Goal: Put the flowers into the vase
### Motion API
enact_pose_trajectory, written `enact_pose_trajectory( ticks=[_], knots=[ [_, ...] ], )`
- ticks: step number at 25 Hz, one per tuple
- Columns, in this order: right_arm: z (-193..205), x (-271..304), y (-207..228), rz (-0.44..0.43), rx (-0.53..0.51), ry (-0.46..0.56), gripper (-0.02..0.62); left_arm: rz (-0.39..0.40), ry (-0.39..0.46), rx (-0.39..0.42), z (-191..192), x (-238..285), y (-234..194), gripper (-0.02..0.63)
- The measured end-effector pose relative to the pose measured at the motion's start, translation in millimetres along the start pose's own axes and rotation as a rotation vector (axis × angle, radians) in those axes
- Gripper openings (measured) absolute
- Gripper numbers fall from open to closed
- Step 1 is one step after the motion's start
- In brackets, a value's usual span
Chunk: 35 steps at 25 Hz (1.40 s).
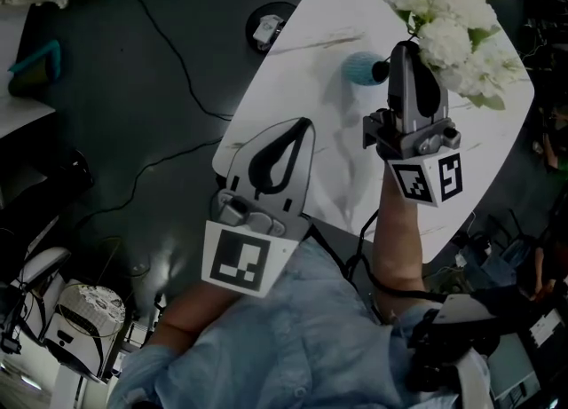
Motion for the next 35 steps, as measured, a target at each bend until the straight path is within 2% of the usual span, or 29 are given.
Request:
enact_pose_trajectory(
  ticks=[3,10,18,25,30,35],
  knots=[
    [1,-1,-3,-0.007,-0.010,-0.007,0.033,0.002,0.003,-0.004,0,-2,0,0.005],
    [3,-3,-7,-0.025,-0.049,-0.075,0.129,0.008,0.018,0.005,-5,-5,3,0.005],
    [7,-12,-11,-0.009,-0.052,-0.109,0.183,0.033,0.032,0.019,-8,-9,7,0.005],
    [8,-33,-17,0.037,-0.041,-0.117,0.201,0.068,0.048,0.041,-12,-23,19,0.005],
    [16,-41,-24,0.066,-0.026,-0.164,0.206,0.082,0.062,0.054,-11,-34,23,0.005],
    [10,-70,-41,0.113,-0.025,-0.200,0.206,0.060,0.108,0.078,-21,-43,26,0.005]
  ],
)
Point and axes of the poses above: the fingertips, and each gripper's own axes: x forward along the fingers, y to its right, z out of its underside, the point moved 5 cm from there along -x, backward along the fingers, and after that the axes turned 7 degrees about y, right-handed, at the moved point
